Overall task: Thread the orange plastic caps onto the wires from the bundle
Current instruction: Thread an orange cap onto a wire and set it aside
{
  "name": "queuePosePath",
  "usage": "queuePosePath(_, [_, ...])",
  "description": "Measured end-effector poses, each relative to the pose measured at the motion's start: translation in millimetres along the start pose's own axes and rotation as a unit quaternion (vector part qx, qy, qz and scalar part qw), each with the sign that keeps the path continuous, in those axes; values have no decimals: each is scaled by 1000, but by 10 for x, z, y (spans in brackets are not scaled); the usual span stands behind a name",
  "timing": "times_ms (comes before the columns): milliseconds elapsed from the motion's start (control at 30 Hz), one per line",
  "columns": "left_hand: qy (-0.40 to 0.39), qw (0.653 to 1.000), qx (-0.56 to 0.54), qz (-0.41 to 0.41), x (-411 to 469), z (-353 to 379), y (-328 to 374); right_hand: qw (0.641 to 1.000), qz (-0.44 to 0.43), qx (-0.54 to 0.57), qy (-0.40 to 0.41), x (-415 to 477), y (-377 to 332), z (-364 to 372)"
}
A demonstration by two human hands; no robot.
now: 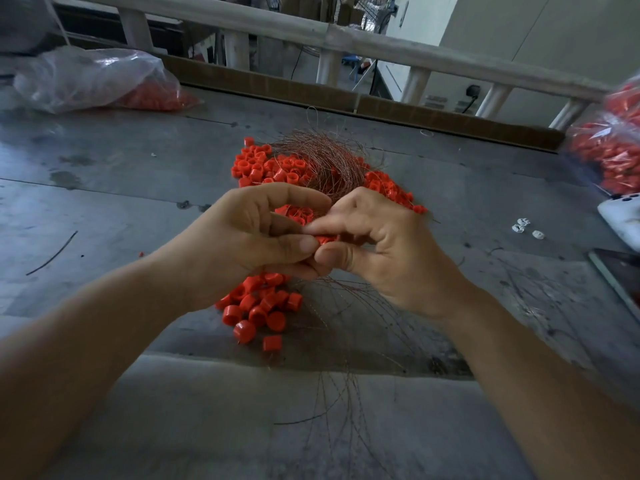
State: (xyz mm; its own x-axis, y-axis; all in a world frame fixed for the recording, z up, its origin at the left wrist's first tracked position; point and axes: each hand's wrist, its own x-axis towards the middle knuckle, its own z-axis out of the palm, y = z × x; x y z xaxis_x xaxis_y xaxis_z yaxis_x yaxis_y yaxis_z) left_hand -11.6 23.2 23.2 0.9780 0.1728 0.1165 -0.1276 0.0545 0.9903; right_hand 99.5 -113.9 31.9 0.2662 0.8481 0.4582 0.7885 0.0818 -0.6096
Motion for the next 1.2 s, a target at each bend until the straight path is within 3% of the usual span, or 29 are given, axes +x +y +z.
queuePosePath(167, [-13, 999, -41, 16, -9, 63, 20, 999, -15, -40, 34, 10, -21, 19])
queuePosePath(333, [-7, 1000, 8, 25, -20, 97, 17, 997, -13, -78, 10, -14, -19, 42])
queuePosePath(600, [-18, 999, -3, 36, -41, 124, 2, 998, -8, -63, 22, -28, -66, 57])
queuePosePath(867, [2, 997, -78, -5, -17, 92, 70, 994, 49, 94, 36, -39, -83, 52])
queuePosePath(1100, [25, 981, -186, 48, 14, -4, 109, 935, 158, 315, -38, -22, -82, 19])
queuePosePath(1200, [27, 978, -203, 48, 16, -35, 116, 928, 164, 332, -31, -21, -102, 3])
